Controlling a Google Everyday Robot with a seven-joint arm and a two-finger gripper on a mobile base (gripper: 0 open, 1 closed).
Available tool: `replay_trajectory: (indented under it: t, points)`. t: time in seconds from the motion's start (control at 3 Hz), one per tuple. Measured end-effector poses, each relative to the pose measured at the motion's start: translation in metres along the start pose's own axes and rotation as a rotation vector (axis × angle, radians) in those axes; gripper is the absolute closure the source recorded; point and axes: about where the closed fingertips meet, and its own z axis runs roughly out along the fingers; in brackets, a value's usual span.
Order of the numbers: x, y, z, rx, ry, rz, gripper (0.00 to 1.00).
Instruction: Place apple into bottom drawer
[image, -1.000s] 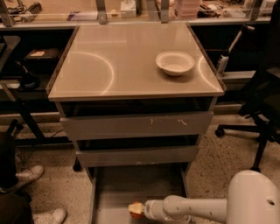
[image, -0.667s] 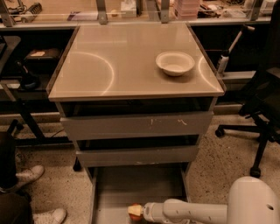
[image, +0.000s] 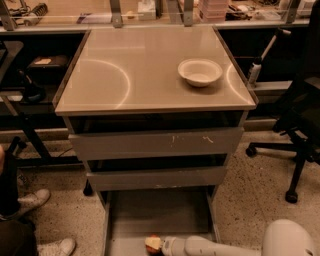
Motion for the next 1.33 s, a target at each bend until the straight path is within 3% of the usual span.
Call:
replay_trajectory:
  t: [0.33, 1.33]
  points:
    - [0.0024, -0.0011, 0.0016, -0.001, 0.001, 0.005, 0.81]
    - [0.0024, -0.0011, 0.0016, -0.001, 0.001, 0.005, 0.12]
